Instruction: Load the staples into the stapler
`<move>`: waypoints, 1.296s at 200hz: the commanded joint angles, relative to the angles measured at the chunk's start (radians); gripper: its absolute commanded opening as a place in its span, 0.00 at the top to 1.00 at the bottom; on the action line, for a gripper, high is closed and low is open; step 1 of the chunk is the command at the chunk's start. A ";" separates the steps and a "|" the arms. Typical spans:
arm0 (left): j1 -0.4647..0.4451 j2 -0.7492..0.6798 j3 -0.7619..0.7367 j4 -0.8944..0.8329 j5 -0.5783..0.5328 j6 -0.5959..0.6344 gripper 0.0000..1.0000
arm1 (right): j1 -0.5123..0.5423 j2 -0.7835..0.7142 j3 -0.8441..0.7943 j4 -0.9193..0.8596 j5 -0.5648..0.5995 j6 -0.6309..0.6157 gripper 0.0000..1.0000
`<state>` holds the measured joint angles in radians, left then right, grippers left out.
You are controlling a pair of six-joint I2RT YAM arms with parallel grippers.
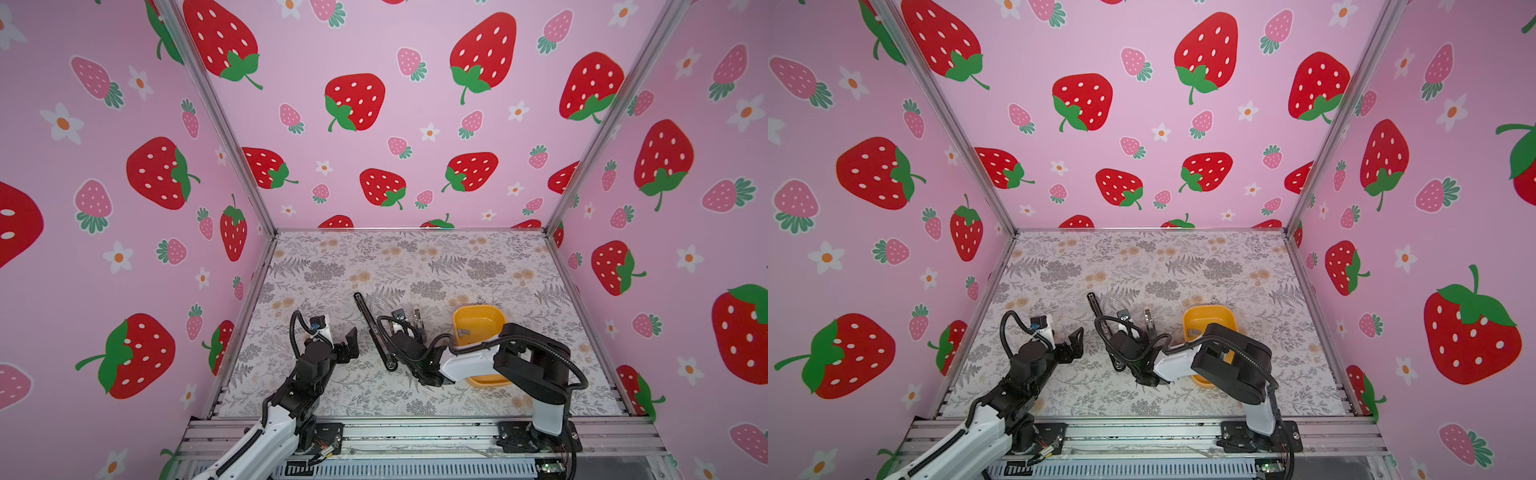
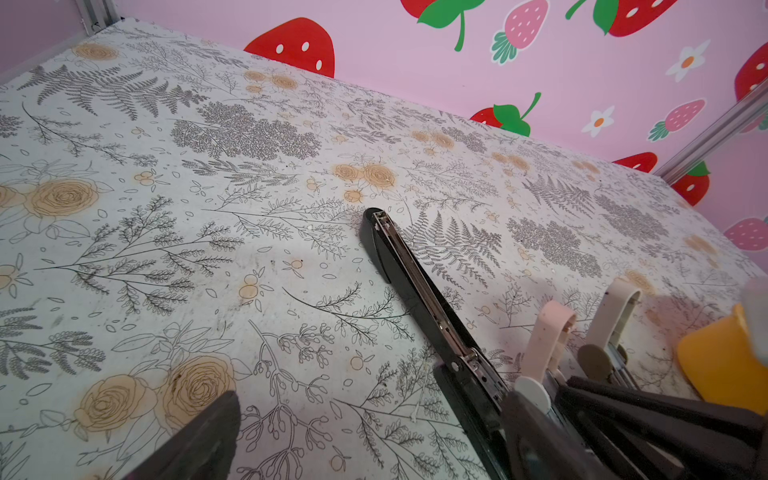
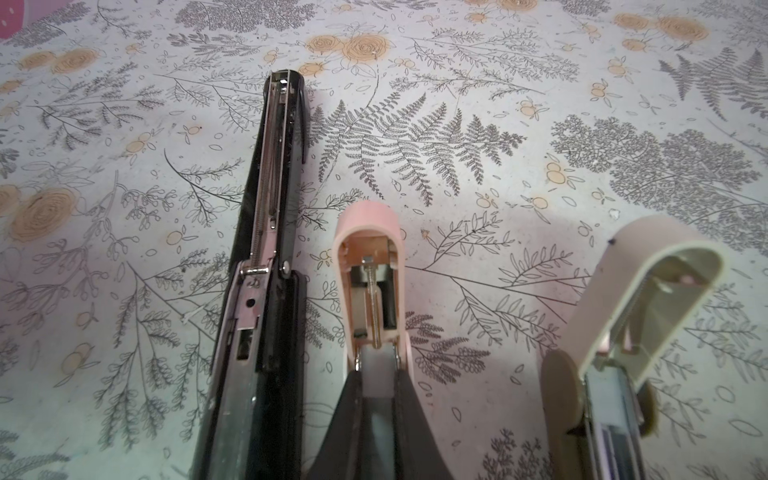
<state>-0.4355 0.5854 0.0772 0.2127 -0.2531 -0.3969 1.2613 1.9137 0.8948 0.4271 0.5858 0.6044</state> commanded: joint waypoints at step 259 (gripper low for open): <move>0.003 0.004 0.026 0.022 -0.014 -0.006 0.01 | -0.040 -0.078 -0.140 0.256 -0.164 -0.264 0.93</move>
<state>-0.4355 0.5911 0.0772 0.2127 -0.2535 -0.3969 1.2289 1.8397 0.7643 0.6518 0.4320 0.3611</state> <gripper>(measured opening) 0.990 0.133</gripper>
